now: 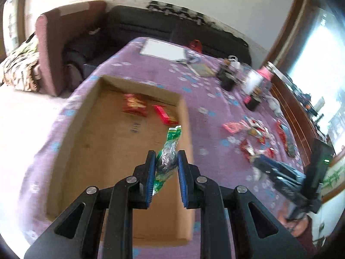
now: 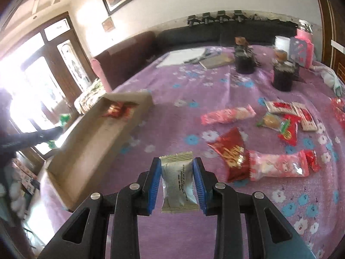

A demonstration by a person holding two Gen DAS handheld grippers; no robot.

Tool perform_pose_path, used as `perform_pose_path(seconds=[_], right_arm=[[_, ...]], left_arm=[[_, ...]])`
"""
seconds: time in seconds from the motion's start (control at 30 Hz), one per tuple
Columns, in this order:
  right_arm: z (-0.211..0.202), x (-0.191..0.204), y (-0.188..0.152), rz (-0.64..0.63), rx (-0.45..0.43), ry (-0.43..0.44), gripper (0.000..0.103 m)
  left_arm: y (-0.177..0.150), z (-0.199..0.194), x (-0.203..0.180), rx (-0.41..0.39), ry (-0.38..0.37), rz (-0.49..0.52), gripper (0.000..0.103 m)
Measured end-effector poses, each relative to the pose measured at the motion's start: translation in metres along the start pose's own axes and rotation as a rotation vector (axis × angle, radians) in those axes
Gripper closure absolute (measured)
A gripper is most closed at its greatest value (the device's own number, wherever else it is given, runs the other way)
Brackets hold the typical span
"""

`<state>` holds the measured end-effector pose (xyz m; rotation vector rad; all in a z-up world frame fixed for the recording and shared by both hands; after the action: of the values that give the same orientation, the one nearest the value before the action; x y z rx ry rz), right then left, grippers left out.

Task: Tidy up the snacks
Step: 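Carry both snacks into the cardboard tray and release them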

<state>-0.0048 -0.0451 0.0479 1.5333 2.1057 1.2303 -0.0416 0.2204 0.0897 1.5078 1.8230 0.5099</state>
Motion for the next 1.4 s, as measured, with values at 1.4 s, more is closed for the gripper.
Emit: perform_pose_path(seconds=[1.4], right_arm=[[0.116,0.117,0.065,-0.073,0.125,0.079,0.056]], left_arm=[[0.055,0.101,0.106,0.132,0.047,-0.232,0.050]])
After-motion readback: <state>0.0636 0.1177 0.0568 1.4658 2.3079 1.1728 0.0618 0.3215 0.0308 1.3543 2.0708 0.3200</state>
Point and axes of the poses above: each gripper's, at about its wrist camera, not at the fingertips, and z roughly the way its jaws point, x to its left, y to its top, the point moved 1 cm from there along z, roughly the way its jaws point, and after that the axes turned 6 degrees about -x, right-handed, at the moved point
